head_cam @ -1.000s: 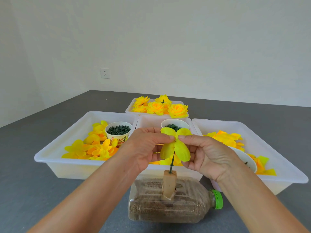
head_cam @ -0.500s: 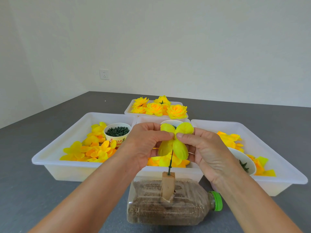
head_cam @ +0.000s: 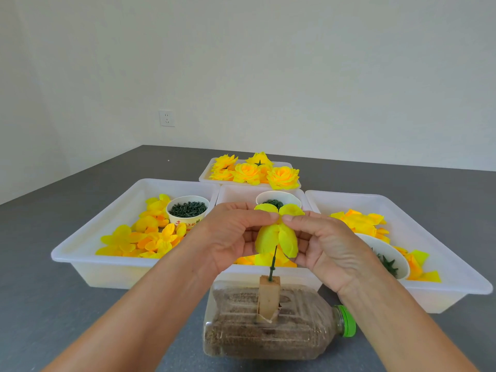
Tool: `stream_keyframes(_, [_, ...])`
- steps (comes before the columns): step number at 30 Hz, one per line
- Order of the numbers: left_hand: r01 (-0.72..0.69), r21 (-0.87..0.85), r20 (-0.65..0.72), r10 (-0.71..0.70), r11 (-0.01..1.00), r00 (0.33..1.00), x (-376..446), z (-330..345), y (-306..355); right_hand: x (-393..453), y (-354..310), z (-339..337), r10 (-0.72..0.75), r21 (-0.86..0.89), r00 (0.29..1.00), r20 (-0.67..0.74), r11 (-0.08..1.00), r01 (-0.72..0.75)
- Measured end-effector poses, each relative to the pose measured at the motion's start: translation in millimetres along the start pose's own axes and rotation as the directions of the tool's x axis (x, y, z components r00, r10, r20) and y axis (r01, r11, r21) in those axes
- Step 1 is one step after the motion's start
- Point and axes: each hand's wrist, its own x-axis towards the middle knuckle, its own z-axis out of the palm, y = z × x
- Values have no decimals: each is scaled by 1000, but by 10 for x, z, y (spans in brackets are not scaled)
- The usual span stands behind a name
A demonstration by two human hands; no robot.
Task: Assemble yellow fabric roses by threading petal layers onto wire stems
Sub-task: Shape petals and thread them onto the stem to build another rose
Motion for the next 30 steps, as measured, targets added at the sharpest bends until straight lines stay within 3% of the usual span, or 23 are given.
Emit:
stream_keyframes(9, [49, -8, 34, -49, 999, 998, -37, -27, 3, -4, -17, 7, 37, -73, 999, 1, 997, -37])
stream_keyframes(17, [16, 24, 22, -17, 1000, 1000, -25, 0, -7, 1, -13, 2, 129, 43, 992, -10, 991, -128])
stream_keyframes(25, [13, -24, 88, -11, 1000, 996, -51, -37, -8, -30, 14, -35, 12, -50, 996, 88, 999, -8])
stream_keyframes(30, [50, -16, 114, -47, 999, 992, -53, -63, -50, -39, 20, -33, 65, -79, 995, 70, 995, -59])
